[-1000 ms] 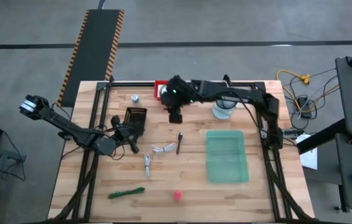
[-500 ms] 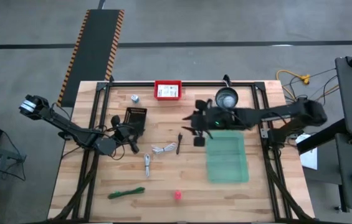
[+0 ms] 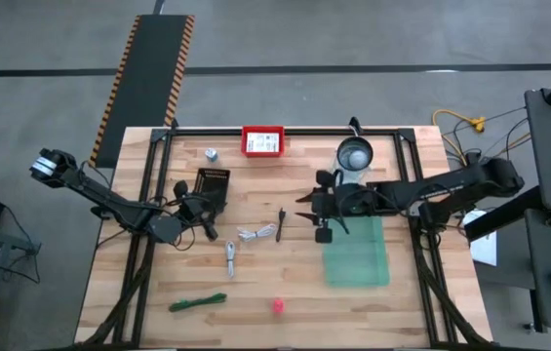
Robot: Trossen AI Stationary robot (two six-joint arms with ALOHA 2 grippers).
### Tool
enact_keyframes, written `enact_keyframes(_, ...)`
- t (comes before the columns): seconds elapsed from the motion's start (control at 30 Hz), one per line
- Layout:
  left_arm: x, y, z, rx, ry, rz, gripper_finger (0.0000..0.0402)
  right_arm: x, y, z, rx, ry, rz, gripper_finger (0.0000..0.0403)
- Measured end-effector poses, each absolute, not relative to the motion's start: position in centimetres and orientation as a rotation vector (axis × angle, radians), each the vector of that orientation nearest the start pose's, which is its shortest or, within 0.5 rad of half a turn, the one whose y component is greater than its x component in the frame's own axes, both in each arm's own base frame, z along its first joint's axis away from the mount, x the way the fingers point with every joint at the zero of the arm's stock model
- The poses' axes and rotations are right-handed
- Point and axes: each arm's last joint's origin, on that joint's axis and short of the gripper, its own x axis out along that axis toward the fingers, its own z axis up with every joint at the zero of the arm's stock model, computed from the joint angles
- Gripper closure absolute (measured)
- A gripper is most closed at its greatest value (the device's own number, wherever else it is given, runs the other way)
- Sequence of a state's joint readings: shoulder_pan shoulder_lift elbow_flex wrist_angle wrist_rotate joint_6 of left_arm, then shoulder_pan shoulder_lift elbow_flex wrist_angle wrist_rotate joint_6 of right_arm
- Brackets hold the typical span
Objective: Pick and place items into bin
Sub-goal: Put the pink charger adapter into the black bin
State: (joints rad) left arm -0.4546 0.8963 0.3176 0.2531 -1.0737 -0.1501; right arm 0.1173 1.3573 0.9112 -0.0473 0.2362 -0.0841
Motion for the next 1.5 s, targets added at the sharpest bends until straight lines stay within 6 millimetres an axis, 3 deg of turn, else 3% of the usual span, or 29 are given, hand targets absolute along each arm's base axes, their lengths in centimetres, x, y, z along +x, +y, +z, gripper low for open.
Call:
enact_keyframes(0.23,16.4,-5.2,20.0,0.085,0.192,0.628,0.0222,30.3,3.4,25.4,-0.165,0.526,-0.038,0.0269)
enact_keyframes(0.4,16.4,-5.2,20.0,0.085,0.193,0.628,0.0222,31.0,5.0,25.2,-0.136,0.502,0.151,0.0269)
enact_keyframes(0.7,16.4,-5.2,19.9,0.086,0.193,0.628,0.0222,32.3,7.9,23.3,-0.179,0.554,0.315,0.0268)
enact_keyframes(1.13,16.4,-5.2,19.9,0.087,0.195,0.628,0.0222,36.0,11.0,20.8,-0.224,0.714,0.552,0.0268)
enact_keyframes(1.37,16.4,-5.2,19.9,0.087,0.195,0.628,0.0222,37.8,10.6,19.8,-0.321,0.894,0.528,0.0268)
enact_keyframes(1.5,16.4,-5.2,19.9,0.088,0.196,0.627,0.0222,38.9,10.8,19.7,-0.297,0.896,0.595,0.0268)
